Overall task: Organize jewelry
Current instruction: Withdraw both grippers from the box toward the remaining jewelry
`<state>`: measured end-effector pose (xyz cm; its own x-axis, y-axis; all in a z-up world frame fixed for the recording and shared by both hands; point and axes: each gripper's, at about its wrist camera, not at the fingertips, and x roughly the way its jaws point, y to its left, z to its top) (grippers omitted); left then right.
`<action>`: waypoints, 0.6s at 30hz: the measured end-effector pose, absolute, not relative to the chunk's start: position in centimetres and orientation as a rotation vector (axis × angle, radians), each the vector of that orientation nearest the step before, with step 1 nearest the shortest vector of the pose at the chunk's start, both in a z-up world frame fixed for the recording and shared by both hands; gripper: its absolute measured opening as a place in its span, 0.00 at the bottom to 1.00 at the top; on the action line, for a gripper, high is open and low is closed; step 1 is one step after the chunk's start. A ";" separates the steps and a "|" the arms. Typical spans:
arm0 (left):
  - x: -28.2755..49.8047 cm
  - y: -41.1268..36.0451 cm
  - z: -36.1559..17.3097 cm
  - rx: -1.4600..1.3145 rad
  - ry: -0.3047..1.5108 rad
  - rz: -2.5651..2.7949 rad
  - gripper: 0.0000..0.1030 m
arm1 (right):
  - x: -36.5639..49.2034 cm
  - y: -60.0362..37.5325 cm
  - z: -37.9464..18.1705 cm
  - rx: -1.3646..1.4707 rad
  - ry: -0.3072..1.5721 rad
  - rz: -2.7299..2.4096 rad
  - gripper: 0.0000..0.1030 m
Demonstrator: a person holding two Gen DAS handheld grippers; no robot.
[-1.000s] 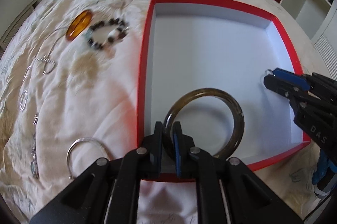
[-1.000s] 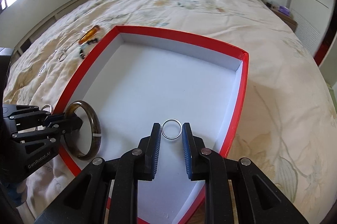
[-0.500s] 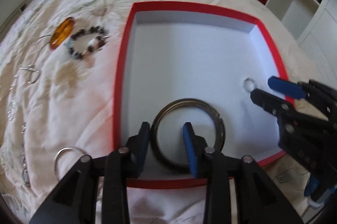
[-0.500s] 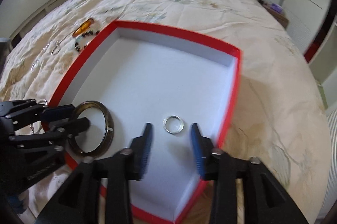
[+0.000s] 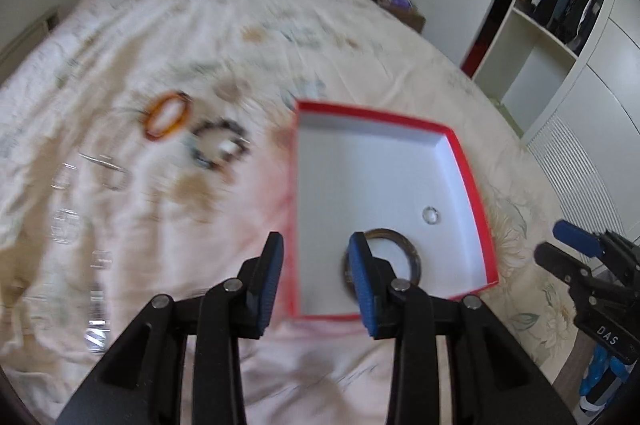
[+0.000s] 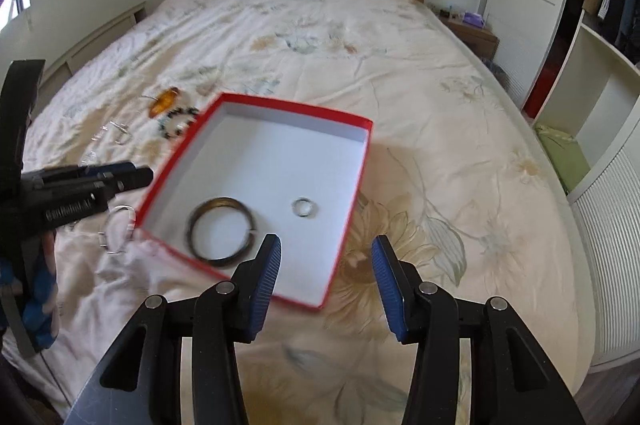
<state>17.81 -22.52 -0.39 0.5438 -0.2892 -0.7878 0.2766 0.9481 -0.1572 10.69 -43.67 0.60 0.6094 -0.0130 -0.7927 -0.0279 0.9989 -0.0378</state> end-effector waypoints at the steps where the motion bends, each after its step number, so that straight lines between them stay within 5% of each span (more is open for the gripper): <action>1: 17.4 -21.4 0.6 -0.005 0.928 -0.323 0.31 | 10.1 -43.2 1.2 -0.044 0.906 0.014 0.46; 18: 5.4 -0.9 12.1 0.031 0.741 -0.057 0.32 | 0.4 -29.3 10.0 0.017 0.715 0.185 0.43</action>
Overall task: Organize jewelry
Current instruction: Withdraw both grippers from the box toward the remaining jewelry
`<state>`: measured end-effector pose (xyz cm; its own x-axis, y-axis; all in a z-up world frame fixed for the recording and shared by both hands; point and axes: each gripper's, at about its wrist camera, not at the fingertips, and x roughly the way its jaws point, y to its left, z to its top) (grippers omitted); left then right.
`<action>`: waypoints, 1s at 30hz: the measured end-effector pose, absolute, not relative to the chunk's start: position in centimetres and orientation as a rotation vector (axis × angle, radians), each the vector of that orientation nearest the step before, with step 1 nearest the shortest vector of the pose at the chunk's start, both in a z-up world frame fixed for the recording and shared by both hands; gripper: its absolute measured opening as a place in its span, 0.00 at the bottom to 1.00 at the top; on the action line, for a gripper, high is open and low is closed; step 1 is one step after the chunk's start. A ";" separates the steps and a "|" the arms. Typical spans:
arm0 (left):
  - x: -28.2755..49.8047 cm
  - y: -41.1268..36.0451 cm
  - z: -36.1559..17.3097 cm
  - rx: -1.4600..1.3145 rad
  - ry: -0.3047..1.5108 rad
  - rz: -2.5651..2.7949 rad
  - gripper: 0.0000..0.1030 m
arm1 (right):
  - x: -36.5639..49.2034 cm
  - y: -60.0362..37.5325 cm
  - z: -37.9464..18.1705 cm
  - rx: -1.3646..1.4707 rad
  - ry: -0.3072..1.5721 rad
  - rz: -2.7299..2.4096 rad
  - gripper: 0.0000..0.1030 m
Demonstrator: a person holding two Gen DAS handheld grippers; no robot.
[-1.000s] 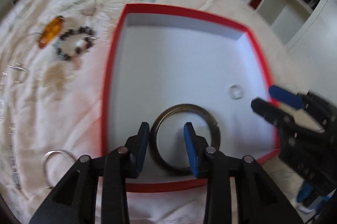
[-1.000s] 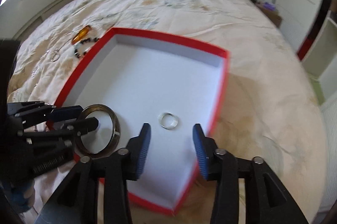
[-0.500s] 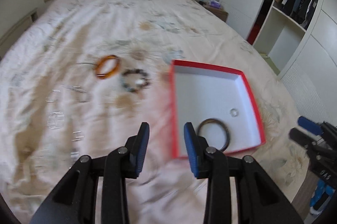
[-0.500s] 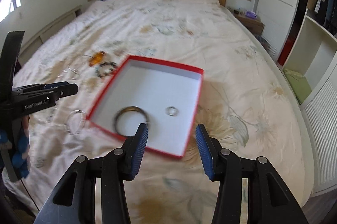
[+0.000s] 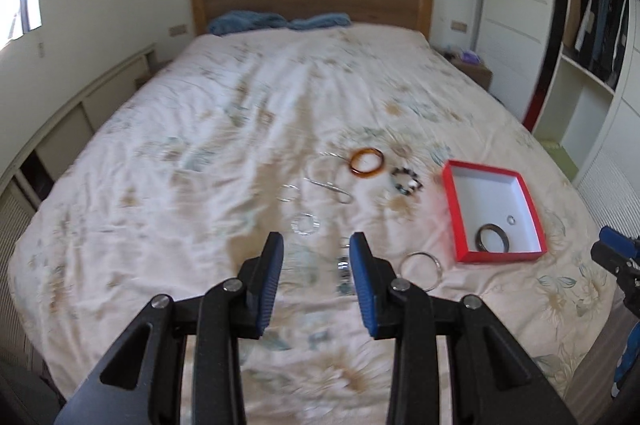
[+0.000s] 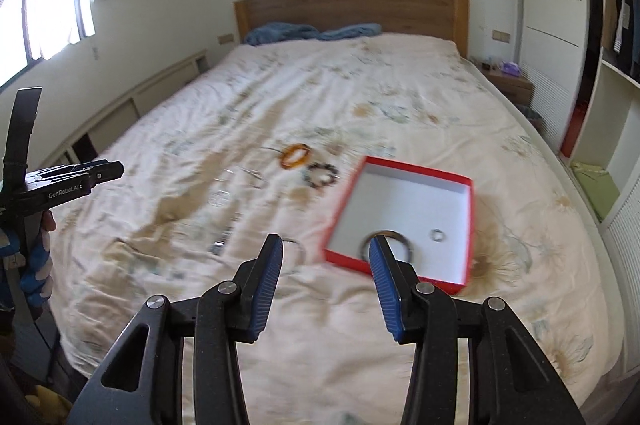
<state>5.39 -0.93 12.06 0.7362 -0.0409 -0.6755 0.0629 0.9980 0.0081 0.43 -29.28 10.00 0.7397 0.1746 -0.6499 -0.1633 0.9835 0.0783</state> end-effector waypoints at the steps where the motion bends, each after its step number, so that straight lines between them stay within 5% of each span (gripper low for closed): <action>1: 4.5 0.0 12.6 0.027 0.721 -0.038 0.32 | 0.0 -28.5 10.3 0.014 0.707 0.196 0.43; 12: 2.1 3.6 12.0 -0.058 0.718 -0.004 0.32 | -1.2 -23.7 11.0 -0.006 0.691 0.285 0.36; 30: 10.1 -0.3 -1.1 -0.099 0.925 -0.087 0.32 | 7.4 -23.3 -1.2 0.082 0.911 0.326 0.30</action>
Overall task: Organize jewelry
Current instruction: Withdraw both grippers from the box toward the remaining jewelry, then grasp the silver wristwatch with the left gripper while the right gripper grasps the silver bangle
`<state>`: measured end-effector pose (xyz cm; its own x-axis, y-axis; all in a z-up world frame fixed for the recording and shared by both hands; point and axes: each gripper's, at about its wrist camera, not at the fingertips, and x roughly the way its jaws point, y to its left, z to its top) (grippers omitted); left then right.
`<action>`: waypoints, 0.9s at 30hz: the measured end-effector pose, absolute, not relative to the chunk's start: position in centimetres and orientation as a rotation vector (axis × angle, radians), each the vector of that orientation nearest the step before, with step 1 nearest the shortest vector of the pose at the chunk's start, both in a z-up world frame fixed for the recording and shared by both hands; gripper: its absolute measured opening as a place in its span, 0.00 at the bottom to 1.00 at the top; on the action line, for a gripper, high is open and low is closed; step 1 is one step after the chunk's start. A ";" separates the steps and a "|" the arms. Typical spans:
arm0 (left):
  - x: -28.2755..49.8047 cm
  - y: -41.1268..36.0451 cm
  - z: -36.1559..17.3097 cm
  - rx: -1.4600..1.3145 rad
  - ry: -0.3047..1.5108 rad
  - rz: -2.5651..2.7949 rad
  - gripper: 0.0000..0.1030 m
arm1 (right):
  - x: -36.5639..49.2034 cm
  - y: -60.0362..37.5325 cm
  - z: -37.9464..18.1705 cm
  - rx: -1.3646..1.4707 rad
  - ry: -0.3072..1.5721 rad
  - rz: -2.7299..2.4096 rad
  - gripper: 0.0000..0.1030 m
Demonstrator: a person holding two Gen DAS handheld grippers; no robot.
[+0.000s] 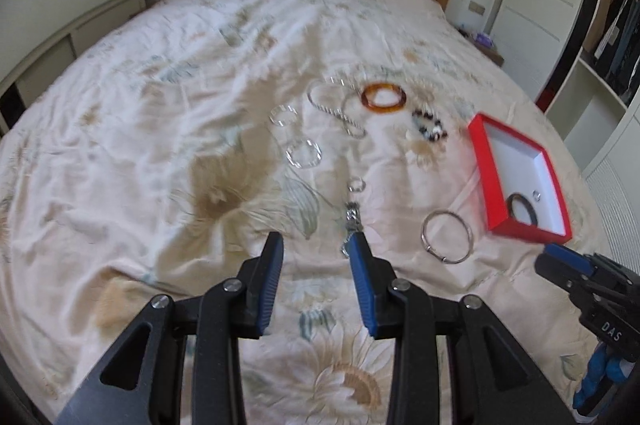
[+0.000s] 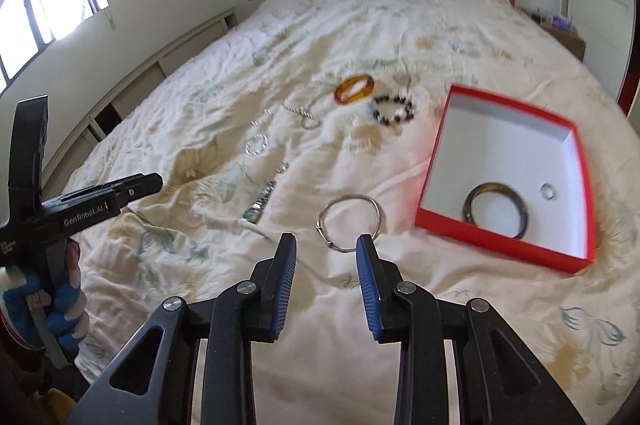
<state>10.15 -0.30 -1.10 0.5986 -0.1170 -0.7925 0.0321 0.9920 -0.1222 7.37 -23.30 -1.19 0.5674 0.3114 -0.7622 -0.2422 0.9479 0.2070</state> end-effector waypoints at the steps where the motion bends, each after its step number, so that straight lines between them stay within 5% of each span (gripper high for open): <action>1: 10.6 -0.6 -1.8 -0.099 0.938 -0.091 0.32 | 8.1 -23.3 -2.2 0.094 0.930 0.327 0.29; 9: 14.1 -2.6 -6.3 -0.090 1.013 -0.113 0.32 | 12.3 -23.9 -8.0 0.164 1.025 0.317 0.26; 27: 17.5 -4.2 -10.6 -0.090 1.090 -0.184 0.29 | 15.5 -25.2 -11.8 0.260 1.059 0.308 0.25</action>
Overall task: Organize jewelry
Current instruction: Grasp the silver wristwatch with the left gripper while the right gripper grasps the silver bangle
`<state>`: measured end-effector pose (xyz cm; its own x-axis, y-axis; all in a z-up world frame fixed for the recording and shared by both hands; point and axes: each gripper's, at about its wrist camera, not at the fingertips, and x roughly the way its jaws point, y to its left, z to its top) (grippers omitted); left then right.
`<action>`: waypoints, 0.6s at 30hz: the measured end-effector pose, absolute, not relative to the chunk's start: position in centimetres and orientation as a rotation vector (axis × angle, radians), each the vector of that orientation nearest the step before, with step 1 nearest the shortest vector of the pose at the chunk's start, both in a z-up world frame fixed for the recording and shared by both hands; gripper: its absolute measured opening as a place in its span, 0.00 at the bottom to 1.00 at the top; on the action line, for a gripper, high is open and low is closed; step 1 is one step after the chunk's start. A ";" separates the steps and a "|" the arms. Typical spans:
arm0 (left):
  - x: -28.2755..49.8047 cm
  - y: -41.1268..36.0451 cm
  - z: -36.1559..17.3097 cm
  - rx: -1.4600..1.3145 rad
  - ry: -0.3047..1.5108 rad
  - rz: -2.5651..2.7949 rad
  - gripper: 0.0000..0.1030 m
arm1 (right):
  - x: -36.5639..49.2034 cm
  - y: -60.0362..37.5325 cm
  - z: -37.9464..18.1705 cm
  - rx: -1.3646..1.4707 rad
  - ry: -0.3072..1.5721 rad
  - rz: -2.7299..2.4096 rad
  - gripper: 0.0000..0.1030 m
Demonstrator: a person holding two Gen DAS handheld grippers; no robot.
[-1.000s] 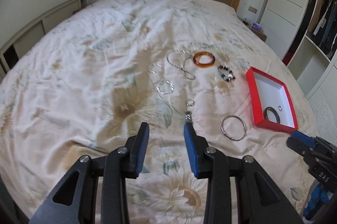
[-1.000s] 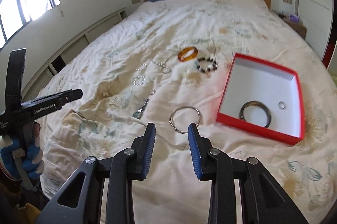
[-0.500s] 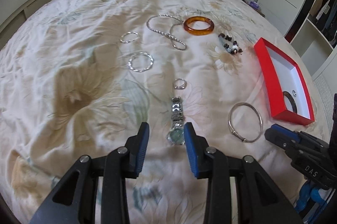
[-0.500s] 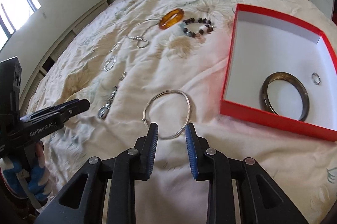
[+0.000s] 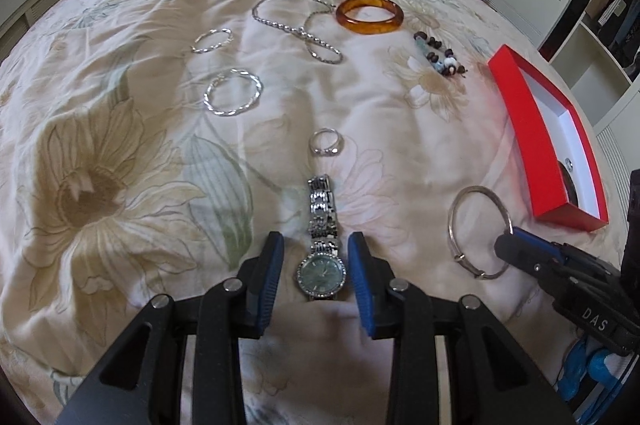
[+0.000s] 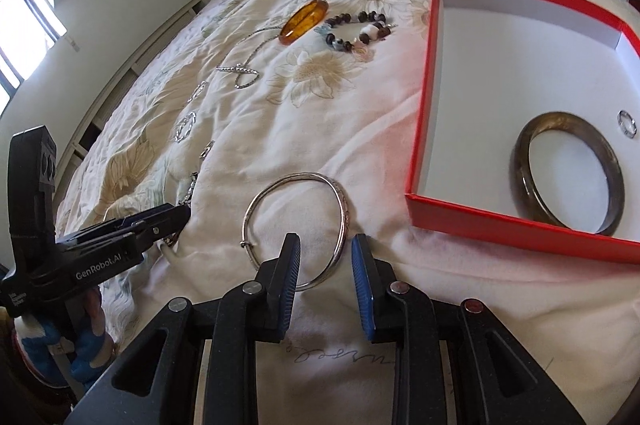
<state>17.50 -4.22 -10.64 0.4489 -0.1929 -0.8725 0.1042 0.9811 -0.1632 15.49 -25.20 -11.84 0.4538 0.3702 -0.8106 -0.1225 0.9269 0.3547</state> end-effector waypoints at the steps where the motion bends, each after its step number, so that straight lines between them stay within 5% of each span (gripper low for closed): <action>1: 17.6 -4.2 -10.8 -0.089 1.094 -0.190 0.28 | 15.5 -25.3 -12.0 0.267 1.061 0.309 0.25; 14: 18.2 -4.5 -12.0 -0.070 1.104 -0.226 0.25 | 16.4 -25.0 -13.4 0.292 1.100 0.351 0.27; 18: 17.8 -4.5 -11.7 -0.047 1.091 -0.243 0.21 | 16.4 -24.4 -13.0 0.259 1.094 0.350 0.13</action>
